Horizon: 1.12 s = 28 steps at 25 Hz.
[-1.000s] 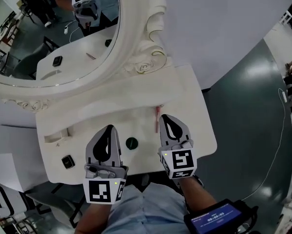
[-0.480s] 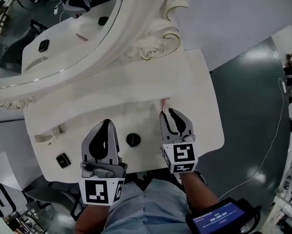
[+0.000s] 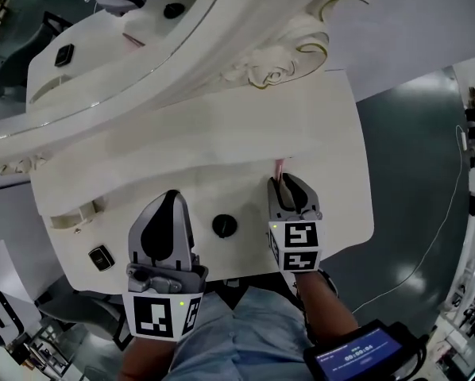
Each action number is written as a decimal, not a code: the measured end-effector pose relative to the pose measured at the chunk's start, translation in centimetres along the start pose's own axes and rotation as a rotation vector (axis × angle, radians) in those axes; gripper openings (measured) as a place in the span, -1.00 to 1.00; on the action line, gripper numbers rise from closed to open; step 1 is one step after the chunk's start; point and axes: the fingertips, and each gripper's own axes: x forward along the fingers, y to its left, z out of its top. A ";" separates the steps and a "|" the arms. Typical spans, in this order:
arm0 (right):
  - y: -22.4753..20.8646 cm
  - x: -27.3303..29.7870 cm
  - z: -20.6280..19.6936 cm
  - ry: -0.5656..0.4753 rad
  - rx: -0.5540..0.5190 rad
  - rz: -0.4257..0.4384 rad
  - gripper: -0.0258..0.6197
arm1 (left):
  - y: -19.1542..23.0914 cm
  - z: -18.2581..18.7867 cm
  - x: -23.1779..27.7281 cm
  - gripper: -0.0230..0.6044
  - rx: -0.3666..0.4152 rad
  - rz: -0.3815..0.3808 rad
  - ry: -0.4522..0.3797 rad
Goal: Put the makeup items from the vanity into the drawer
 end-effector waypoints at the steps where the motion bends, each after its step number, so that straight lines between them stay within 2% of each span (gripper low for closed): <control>1: 0.0 0.1 -0.1 0.010 -0.006 -0.006 -0.62 | 0.1 0.1 -0.1 -0.93 -0.002 0.002 -0.001; 6: 0.0 0.4 -0.3 0.039 -0.026 -0.013 -0.65 | 0.4 0.4 -0.3 -0.93 -0.004 0.013 -0.009; 8: -0.1 0.5 -0.3 0.039 -0.020 -0.004 -0.67 | 0.3 0.6 -0.5 -0.93 -0.002 0.017 -0.015; 10: -0.2 0.6 -0.3 0.043 -0.019 0.008 -0.79 | 0.2 0.8 -0.7 -0.93 0.003 0.026 -0.022; 14: 0.3 -0.2 0.2 0.032 -0.028 0.037 -0.79 | 0.1 1.9 -1.6 -0.93 0.011 0.048 -0.053; 21: 3.9 -4.3 3.1 -0.057 -0.098 0.158 -0.79 | -0.5 3.9 -4.4 -0.93 0.021 0.109 -0.113; 28: 10.8 -5.3 8.6 -0.203 -0.278 0.349 -0.79 | 1.9 5.0 -8.0 -0.93 0.034 0.269 -0.194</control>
